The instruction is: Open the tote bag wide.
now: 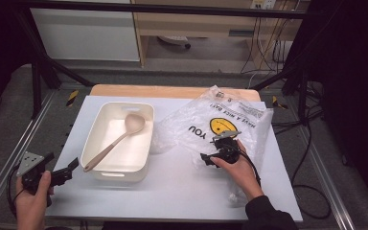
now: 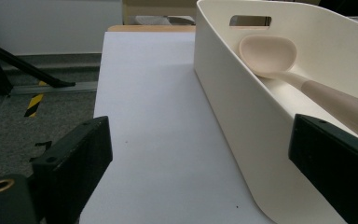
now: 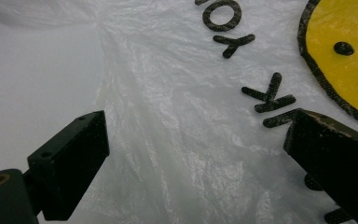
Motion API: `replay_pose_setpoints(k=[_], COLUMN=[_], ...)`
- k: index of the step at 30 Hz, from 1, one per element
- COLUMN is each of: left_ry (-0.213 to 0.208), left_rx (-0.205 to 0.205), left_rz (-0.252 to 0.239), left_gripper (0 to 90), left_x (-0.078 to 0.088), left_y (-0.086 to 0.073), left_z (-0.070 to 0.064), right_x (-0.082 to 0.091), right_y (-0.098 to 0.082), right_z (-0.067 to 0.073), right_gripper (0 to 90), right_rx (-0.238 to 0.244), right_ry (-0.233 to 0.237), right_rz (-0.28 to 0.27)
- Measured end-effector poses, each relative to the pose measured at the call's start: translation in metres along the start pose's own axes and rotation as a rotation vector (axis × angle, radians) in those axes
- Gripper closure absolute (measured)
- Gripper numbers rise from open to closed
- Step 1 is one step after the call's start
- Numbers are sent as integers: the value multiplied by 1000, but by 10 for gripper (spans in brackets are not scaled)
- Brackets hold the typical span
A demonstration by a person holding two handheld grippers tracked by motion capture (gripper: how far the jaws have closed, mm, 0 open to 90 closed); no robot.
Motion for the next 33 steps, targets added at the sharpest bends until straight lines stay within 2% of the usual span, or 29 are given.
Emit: replay_pose_setpoints(k=[6,9,13,19,29,33], left_ry=[0,-1,-2,0,2,2], left_rx=[-3,-1,-4,-3,-1,-3], left_rz=[1,1,3,4,5,7], left_gripper=[57,56,57,57,57,56], left_x=[0,0,0,0,0,-1], left_y=[0,0,0,0,-1,-1], left_z=[0,0,0,0,0,0], right_x=[-8,-10,-10,-7,-6,-7], right_y=[-5,-5,-6,-5,-2,-1], right_z=[7,10,11,4,-7,-13], right_gripper=[45,30,46,200,511,643], right_rx=[40,58,59,42,18,-8], right_ry=[-1,-18,-16,-30,-41,-42], right_rz=[33,31,23,8,-12,-12])
Point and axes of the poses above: each handheld gripper's, and its own axes: x roughly backward along the jaws, y roughly out of its top, z roughly to its left, the point moved 4 cm from there along -x, roughly forward along the jaws, and after that the axes turned 12 degrees about -y, right-handed, at the moved point
